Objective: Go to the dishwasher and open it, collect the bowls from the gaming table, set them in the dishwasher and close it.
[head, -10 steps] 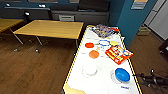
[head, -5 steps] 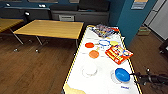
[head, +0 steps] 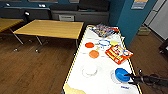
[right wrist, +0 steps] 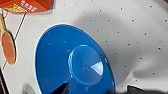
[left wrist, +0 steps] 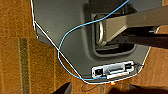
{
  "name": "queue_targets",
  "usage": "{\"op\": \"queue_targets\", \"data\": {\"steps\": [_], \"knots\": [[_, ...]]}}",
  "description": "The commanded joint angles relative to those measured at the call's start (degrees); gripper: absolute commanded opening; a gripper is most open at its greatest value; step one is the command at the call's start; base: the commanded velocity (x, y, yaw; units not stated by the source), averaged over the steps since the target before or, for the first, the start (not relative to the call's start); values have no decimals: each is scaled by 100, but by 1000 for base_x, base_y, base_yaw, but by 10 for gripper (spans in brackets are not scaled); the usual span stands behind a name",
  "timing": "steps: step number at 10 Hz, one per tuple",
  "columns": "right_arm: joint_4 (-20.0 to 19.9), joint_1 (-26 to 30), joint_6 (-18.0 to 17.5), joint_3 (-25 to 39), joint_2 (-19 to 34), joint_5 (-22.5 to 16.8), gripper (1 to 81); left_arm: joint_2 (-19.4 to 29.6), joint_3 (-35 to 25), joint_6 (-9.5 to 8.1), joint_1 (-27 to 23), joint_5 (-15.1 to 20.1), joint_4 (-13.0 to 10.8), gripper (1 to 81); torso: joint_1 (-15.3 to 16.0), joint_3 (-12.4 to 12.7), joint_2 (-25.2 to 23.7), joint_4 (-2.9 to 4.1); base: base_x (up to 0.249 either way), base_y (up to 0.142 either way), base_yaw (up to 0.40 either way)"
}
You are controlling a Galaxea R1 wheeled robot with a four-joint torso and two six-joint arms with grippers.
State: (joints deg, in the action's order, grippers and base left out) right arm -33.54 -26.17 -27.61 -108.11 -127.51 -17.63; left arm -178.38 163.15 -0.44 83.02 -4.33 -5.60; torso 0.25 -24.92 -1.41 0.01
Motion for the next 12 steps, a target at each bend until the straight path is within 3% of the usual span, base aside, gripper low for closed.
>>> {"op": "queue_targets", "data": {"steps": [1, 4, 7, 8, 12], "knots": [[-136, 521, -60, -306, -93, -232, 811, 13, 16, -18, 9, 433, 41, 811, 0, 0, 0, 0, 0, 0, 0], [-144, 406, -86, -921, -558, -232, 811, 13, 24, -18, 9, 450, 41, 811, 2, 0, 0, 0, 0, 0, 0], [-144, 406, -210, -957, -655, -215, 811, 22, 24, -18, 9, 450, 41, 811, 2, 0, 0, 0, 0, 0, 0], [-153, 397, -227, -948, -603, -232, 10, 22, 24, -18, 0, 450, 41, 811, 2, 0, 0, 0, 0, 0, 0], [-136, 449, -218, 185, 398, -329, 10, -13, -11, -18, 9, 442, 23, 811, 5, 0, 2, 2, 0, 0, 0]]}}
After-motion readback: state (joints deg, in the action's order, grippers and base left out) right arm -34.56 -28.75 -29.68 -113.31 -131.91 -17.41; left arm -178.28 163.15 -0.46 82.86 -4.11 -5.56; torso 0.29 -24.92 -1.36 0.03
